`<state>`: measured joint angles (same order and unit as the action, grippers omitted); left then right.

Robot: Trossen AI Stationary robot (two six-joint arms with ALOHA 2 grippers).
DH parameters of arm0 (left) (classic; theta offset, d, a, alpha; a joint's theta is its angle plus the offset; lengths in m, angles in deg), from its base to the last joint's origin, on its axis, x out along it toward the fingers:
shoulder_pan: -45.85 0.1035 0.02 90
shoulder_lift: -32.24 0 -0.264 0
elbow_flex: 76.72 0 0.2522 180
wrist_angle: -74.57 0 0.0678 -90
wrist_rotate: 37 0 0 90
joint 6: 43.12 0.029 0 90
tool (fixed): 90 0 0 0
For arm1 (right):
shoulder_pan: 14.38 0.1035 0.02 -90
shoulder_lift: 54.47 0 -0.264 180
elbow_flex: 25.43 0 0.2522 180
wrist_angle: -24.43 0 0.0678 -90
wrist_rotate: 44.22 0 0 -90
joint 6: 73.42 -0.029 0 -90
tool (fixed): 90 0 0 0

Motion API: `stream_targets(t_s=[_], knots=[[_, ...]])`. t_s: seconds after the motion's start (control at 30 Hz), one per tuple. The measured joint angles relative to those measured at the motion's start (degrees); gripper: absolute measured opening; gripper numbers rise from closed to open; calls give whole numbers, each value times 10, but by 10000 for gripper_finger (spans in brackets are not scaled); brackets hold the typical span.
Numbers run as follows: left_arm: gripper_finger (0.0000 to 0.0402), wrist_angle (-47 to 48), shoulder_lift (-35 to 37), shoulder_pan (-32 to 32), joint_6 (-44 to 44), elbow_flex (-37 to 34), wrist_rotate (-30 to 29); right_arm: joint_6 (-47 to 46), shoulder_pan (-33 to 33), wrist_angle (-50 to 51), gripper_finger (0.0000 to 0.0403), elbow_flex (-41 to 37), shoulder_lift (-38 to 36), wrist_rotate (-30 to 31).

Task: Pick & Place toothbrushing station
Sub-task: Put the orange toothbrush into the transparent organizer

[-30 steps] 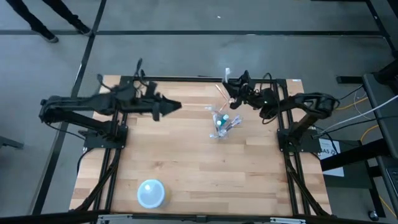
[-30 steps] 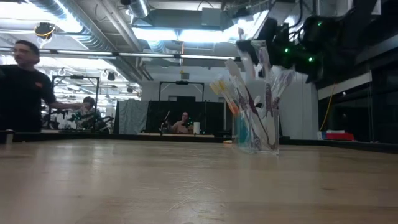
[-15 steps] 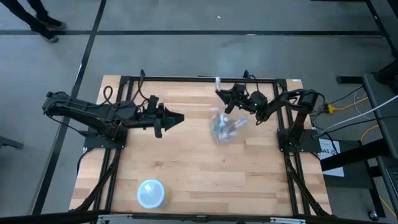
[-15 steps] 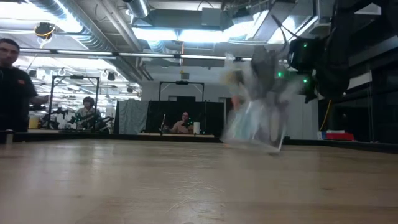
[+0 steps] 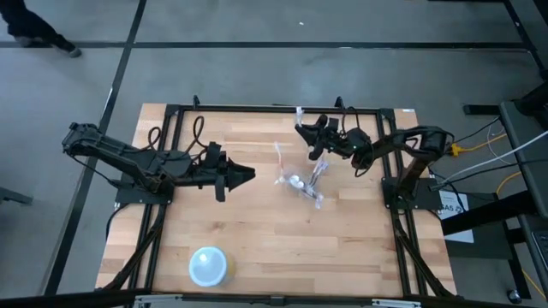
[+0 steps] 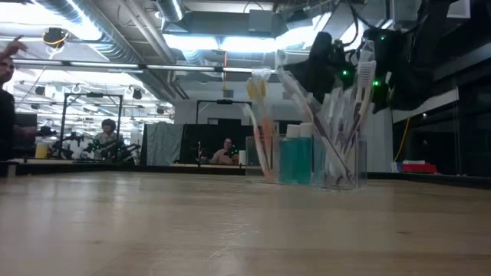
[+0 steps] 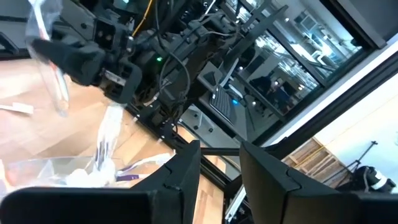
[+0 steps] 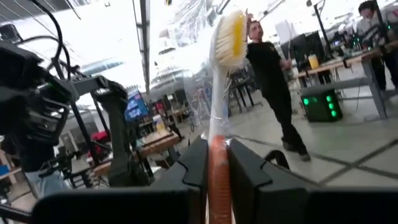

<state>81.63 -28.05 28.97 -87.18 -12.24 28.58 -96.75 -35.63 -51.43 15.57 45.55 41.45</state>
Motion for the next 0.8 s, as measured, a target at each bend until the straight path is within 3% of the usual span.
stream_targets(t_s=[0.53, 0.7, 0.8], knots=[[102, 5, -22, 0, 14, 0, -26, -39, 16, 1, 38, 6, -11, 22], [103, 5, -39, 31, -7, 0, -50, -58, 67, 1, 38, 33, -40, -33], [114, -9, -37, 68, 7, 9, -41, -58, 110, 43, 38, 39, -63, -28]])
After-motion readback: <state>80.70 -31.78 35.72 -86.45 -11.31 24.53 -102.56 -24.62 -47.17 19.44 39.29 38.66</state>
